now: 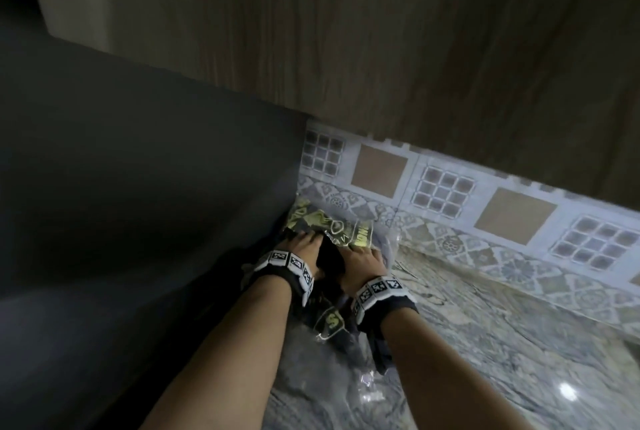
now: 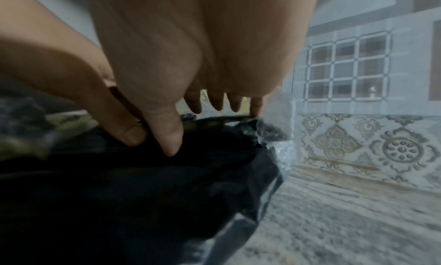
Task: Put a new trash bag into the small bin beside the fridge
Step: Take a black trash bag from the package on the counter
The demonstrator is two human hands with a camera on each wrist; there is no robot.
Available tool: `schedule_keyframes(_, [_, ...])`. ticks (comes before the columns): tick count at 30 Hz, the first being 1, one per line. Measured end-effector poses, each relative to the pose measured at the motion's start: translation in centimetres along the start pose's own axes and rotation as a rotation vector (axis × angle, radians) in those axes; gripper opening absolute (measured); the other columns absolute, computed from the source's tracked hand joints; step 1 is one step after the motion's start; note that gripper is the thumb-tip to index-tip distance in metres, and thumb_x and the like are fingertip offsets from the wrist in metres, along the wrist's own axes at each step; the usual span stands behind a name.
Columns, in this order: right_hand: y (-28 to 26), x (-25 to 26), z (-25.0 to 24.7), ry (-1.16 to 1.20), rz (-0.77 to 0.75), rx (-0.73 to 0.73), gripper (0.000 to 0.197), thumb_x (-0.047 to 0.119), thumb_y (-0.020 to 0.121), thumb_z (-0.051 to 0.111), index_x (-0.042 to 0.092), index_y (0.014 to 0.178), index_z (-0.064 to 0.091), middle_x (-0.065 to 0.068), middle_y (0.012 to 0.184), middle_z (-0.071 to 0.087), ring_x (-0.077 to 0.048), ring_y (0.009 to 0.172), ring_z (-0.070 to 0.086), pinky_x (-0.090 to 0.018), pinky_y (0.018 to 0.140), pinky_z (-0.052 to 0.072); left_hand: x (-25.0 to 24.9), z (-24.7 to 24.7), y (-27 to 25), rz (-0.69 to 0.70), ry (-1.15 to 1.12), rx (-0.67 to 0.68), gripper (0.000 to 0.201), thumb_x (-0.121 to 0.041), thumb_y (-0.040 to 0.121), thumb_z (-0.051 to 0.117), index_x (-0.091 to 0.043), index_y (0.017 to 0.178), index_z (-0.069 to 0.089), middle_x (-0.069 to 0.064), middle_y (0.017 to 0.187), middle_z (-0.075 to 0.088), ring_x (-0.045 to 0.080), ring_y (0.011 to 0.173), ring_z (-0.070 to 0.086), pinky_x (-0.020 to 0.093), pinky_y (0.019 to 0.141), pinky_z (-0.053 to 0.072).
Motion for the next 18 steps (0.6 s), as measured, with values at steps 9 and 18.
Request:
schedule_keyframes(9, [0.5,-0.3,0.5,0.018,0.03,-0.022,0.029,0.013,0.091,0.045,0.019,0.112,0.064,-0.011,0.108,0.07,-0.029,0.099,0.067,-0.036,0.084,0.053,1.1,1.2,-0.2,-0.006,0.044,-0.028,0.055,-0.03,0.082,0.06,-0.01,0.131,0.045,0.01,0.141,0.05,0.029,0.13,0.046,0.042,0.103,0.039])
schedule_keyframes(18, [-4.6,0.5,-5.4,0.094,-0.076,0.046,0.028,0.021,0.087,0.048,0.026,0.109,0.064,-0.012,0.107,0.071,-0.032,0.1,0.064,-0.04,0.089,0.052,-3.4,-3.9,-4.2,0.011,0.001,-0.115,0.031,-0.016,0.081,0.058,-0.017,0.111,0.066,0.011,0.115,0.069,0.034,0.106,0.065,0.04,0.086,0.053])
Point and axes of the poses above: each hand's wrist, its own y-axis towards the middle knuckle, its own z-axis out of the palm, x = y × z, the point moved 8 cm from there along y, towards the middle knuckle
